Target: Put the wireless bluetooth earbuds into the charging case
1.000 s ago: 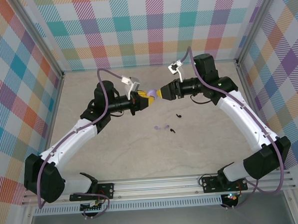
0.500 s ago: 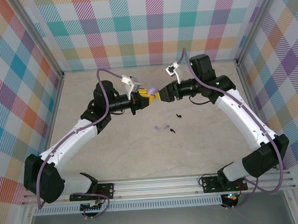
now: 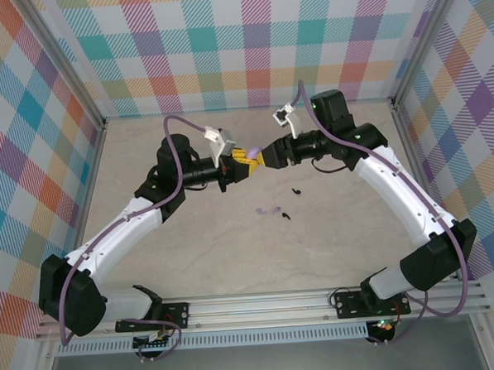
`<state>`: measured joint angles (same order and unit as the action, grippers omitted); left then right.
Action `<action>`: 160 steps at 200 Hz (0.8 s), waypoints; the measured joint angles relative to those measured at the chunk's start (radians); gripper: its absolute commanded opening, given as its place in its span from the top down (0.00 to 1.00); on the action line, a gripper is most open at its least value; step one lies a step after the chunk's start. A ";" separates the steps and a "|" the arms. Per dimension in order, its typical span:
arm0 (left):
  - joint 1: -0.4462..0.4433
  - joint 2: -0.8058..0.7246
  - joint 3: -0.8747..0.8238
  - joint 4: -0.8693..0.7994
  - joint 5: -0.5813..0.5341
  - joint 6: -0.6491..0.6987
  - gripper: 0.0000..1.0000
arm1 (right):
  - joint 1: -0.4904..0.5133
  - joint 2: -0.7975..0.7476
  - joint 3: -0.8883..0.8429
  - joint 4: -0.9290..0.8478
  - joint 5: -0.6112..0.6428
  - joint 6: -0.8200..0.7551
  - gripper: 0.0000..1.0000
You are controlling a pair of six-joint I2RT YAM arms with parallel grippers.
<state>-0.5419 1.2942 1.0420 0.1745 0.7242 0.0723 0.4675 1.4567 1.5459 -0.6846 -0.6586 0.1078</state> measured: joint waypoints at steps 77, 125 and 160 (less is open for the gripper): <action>-0.013 -0.021 -0.005 -0.050 0.011 0.034 0.90 | 0.003 -0.016 0.000 0.026 0.109 0.033 0.44; -0.014 -0.033 -0.005 -0.049 0.012 0.034 0.90 | 0.005 -0.046 -0.006 0.041 0.147 0.044 0.42; -0.014 -0.037 -0.013 -0.047 0.015 0.031 0.90 | 0.003 -0.111 -0.048 0.054 0.276 0.068 0.41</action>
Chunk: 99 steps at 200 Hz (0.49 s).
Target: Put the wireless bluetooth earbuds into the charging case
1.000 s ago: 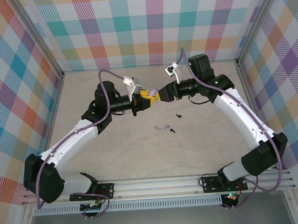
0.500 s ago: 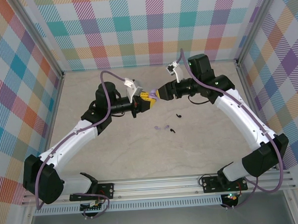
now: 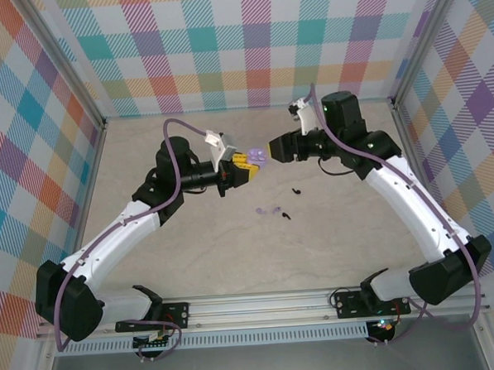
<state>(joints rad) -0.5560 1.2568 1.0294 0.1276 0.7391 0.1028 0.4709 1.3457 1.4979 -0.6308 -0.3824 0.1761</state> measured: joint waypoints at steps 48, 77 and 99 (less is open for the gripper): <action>0.000 -0.036 -0.058 0.027 0.000 -0.035 0.90 | -0.026 -0.034 -0.046 -0.056 0.198 0.025 0.41; 0.000 -0.071 -0.087 0.039 0.000 -0.069 0.89 | -0.035 -0.015 -0.134 -0.098 0.235 0.026 0.41; 0.000 -0.098 -0.098 0.054 -0.001 -0.096 0.89 | -0.035 0.019 -0.215 -0.114 0.221 0.026 0.44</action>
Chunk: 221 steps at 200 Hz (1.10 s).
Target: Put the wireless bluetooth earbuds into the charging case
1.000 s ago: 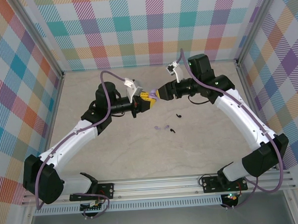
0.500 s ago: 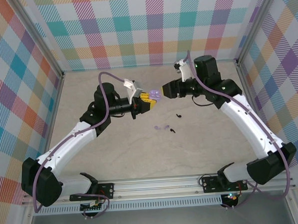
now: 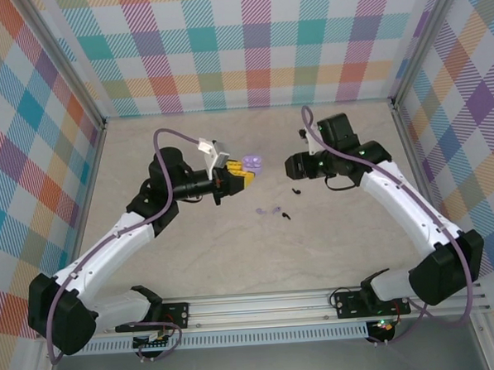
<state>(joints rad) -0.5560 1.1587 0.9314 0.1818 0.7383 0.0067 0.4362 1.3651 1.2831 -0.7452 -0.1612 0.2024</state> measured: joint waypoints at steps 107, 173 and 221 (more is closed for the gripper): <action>0.000 -0.102 -0.079 0.035 -0.014 -0.075 0.89 | 0.040 0.292 -0.135 0.045 -0.143 0.097 0.59; 0.000 -0.160 -0.113 0.034 -0.038 -0.089 0.88 | 0.104 0.423 -0.068 0.048 -0.150 0.188 0.66; 0.000 -0.178 -0.118 0.032 -0.045 -0.085 0.87 | 0.130 0.493 0.005 0.029 -0.126 0.240 0.69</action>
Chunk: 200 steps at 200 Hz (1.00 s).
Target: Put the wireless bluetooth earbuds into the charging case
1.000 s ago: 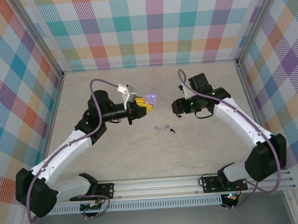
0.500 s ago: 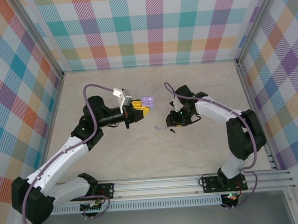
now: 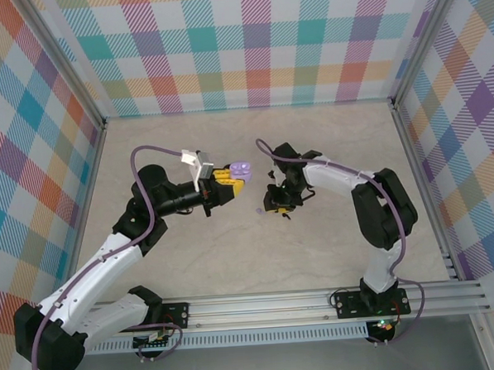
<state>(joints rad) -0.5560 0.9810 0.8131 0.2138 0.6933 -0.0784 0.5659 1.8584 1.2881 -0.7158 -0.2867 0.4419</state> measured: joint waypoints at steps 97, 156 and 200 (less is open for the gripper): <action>0.000 -0.001 -0.006 -0.001 -0.007 0.001 0.87 | 0.017 0.081 0.065 -0.065 0.060 0.045 0.70; 0.000 -0.002 -0.007 -0.001 -0.008 0.001 0.87 | 0.019 0.116 0.105 -0.093 0.100 0.045 0.70; 0.000 -0.002 -0.007 -0.001 -0.016 0.001 0.87 | 0.019 0.151 0.170 -0.126 0.142 0.043 0.69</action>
<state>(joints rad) -0.5560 0.9794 0.8062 0.2131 0.6777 -0.0776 0.5846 2.0090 1.4582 -0.8421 -0.1448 0.4854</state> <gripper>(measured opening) 0.170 0.305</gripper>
